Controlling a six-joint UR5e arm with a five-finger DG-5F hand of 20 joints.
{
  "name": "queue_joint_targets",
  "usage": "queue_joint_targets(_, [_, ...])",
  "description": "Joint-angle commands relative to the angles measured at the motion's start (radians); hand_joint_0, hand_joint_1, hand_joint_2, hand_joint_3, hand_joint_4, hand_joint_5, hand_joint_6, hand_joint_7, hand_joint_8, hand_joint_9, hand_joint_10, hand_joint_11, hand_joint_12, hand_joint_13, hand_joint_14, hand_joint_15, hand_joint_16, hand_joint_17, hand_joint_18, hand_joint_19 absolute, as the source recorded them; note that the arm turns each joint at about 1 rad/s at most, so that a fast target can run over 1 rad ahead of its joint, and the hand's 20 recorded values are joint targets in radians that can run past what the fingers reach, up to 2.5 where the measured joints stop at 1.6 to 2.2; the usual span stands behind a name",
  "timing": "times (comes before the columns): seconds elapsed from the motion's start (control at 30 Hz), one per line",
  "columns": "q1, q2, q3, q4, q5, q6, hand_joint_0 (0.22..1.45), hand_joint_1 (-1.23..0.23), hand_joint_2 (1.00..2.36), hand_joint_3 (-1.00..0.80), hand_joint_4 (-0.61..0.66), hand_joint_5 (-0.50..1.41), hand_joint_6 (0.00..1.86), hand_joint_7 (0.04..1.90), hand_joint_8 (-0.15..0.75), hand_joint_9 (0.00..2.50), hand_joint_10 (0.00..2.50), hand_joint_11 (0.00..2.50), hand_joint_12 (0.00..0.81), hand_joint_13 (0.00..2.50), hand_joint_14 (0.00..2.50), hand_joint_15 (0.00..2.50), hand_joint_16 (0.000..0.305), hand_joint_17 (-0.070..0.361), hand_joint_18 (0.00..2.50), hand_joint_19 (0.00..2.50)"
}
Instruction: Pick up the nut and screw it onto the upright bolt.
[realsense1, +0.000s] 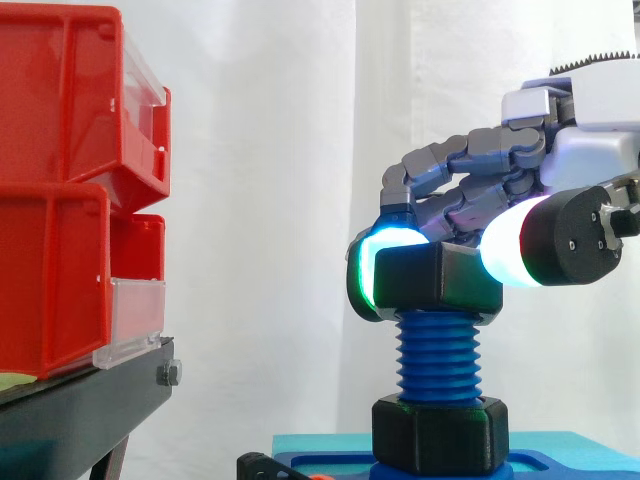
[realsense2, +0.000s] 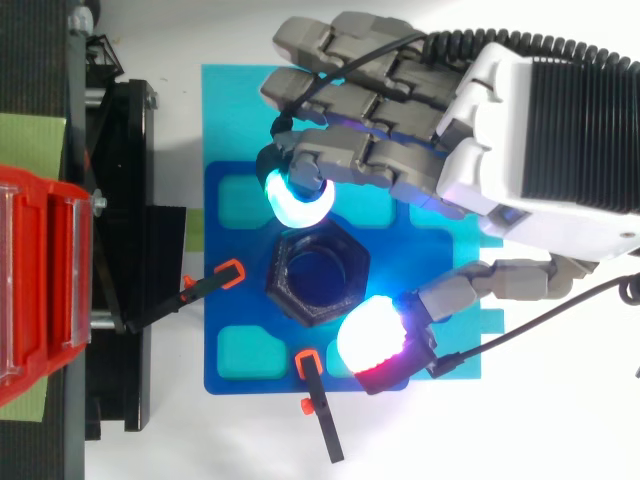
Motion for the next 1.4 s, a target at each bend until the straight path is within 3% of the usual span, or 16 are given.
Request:
queue_joint_targets(0.0, [0.005, 0.0, 0.0, 0.002, 0.0, 0.0, 0.52, -0.62, 1.0, -0.5, 0.21, -0.18, 0.5, 1.28, 0.314, 0.38, 0.0, 0.0, 0.368, 0.31, 0.0, 0.0, 0.056, 0.127, 0.3, 0.0])
queue_joint_targets(0.53, [0.017, 0.0, 0.0, 0.004, 0.0, 0.0, 0.52, -0.62, 1.0, -0.5, 0.21, -0.18, 0.5, 1.28, 0.314, 0.38, 0.0, 0.0, 0.368, 0.32, 0.0, 0.0, 0.056, 0.127, 0.3, 0.0])
queue_joint_targets(1.37, [0.005, 0.0, 0.0, -0.001, -0.022, 0.0, 0.52, -0.62, 1.0, -0.5, 0.21, -0.18, 0.5, 1.28, 0.316, 0.4, 0.0, 0.0, 0.366, 0.33, 0.0, 0.0, 0.056, 0.126, 0.3, 0.0])
